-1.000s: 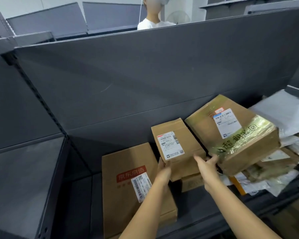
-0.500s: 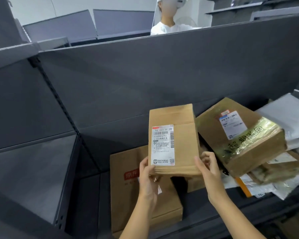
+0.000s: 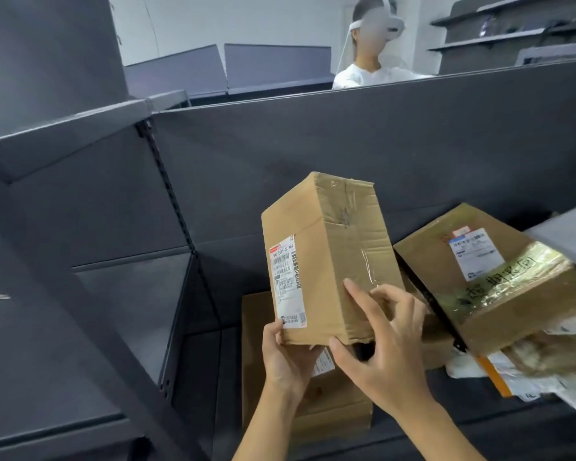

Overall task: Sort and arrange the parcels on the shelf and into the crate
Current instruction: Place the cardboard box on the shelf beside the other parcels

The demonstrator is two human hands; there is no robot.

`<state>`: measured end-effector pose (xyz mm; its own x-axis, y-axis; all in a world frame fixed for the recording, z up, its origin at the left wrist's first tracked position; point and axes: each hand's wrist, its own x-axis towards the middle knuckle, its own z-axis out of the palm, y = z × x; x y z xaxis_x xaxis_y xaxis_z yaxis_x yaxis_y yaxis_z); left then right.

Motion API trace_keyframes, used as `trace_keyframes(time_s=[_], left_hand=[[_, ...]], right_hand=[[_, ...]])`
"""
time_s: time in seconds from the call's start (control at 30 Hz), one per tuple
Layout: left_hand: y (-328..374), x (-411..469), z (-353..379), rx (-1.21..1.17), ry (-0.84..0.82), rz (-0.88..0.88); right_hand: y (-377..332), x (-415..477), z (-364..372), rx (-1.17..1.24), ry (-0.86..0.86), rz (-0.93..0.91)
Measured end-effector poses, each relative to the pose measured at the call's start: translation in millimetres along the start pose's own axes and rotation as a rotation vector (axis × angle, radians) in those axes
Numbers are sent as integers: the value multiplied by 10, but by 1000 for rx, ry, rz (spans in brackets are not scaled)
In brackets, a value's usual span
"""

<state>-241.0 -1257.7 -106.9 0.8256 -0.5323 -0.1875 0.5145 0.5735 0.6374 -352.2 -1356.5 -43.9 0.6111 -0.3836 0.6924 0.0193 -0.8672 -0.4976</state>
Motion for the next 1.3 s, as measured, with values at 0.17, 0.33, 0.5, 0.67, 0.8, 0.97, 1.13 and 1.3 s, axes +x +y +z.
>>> trace_keyframes(time_s=[0.17,0.33,0.5,0.67,0.8,0.97,1.13,1.3], left_hand=[[240,-64,-29,188,-141,127],[358,-210,81,645,-154,311],[376,-369,197,859,-7,531],[341,-515,295,1223,26,752],[349,-578,313,1359,67,850],[417,-610,235,1127,21,722],[513,-614,129,842,-2,560],[537,-614,129,761,71,420]], right_hand=[[85,9,2,458,-35,142],[321,-15,94,875,-88,277],[476,-34,235,1094,-192,455],[496,-153,387,1279,-215,824],[441,-212,441,1346,-206,898],[411,-169,401,1264,-200,778],[336,-74,319,1128,-183,521],[285,-56,338,1068,-283,590]])
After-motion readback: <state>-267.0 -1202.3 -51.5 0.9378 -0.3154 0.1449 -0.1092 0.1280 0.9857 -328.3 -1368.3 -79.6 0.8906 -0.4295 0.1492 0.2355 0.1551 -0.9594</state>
